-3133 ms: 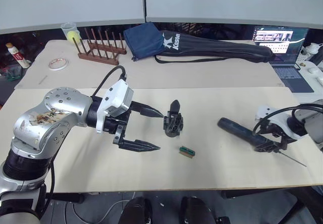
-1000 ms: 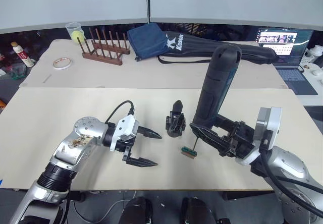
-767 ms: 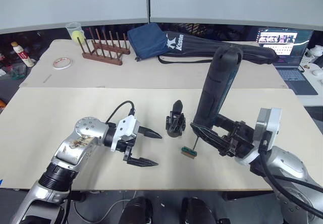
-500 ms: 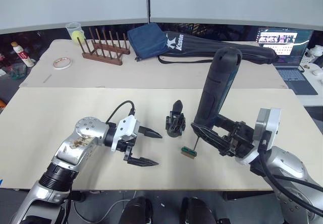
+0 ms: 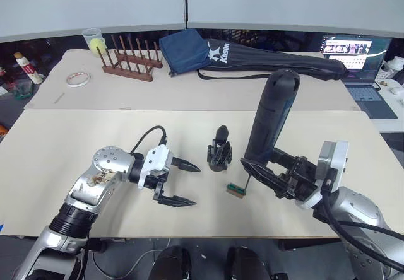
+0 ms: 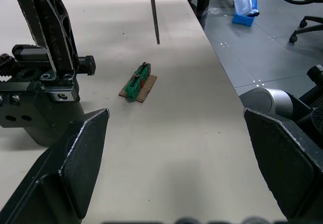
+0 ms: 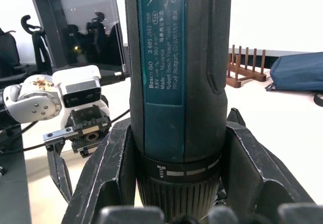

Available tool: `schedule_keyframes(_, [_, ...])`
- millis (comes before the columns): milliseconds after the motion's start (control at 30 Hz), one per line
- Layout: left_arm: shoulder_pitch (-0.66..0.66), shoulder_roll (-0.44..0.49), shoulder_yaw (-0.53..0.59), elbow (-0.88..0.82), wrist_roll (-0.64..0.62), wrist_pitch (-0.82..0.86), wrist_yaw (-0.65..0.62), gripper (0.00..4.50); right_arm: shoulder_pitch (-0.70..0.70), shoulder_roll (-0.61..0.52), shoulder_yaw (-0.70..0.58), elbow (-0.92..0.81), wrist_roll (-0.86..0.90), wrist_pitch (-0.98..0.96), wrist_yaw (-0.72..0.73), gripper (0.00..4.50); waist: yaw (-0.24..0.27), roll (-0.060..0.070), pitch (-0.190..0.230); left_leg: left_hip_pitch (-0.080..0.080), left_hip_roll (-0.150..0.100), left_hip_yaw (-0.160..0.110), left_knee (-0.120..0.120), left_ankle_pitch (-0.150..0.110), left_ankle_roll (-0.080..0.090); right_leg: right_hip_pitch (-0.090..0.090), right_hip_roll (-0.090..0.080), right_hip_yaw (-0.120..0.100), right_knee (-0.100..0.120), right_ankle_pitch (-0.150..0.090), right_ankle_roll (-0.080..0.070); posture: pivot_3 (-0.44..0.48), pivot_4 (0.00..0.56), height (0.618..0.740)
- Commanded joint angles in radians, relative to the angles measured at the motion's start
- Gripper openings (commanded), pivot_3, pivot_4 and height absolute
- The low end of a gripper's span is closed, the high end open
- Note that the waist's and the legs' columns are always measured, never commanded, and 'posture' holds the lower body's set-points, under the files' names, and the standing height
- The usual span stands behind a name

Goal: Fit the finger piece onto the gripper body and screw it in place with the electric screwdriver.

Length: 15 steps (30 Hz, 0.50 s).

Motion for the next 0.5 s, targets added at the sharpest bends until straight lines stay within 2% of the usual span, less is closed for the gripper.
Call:
schedule_keyframes(33, [-0.008, -0.001, 0.011, -0.007, 0.001, -0.024, -0.007, 4.5, 0.012, 0.012, 0.01, -0.014, -0.032, -0.089, 0.02, 1.91, 0.001, 0.0, 0.0, 0.0, 0.0, 0.0, 0.0, 0.0, 0.0, 0.0, 0.0, 0.0, 0.0, 0.0, 0.0, 0.0, 0.15, 0.74])
schedule_keyframes(500, [-0.004, -0.002, 0.012, -0.027, -0.002, -0.012, 0.002, 4.5, 0.043, 0.027, 0.039, 0.044, -0.089, -0.182, 0.049, 1.91, 0.0, 0.0, 0.0, 0.0, 0.0, 0.0, 0.0, 0.0, 0.0, 0.0, 0.0, 0.0, 0.0, 0.0, 0.0, 0.0, 0.15, 0.74])
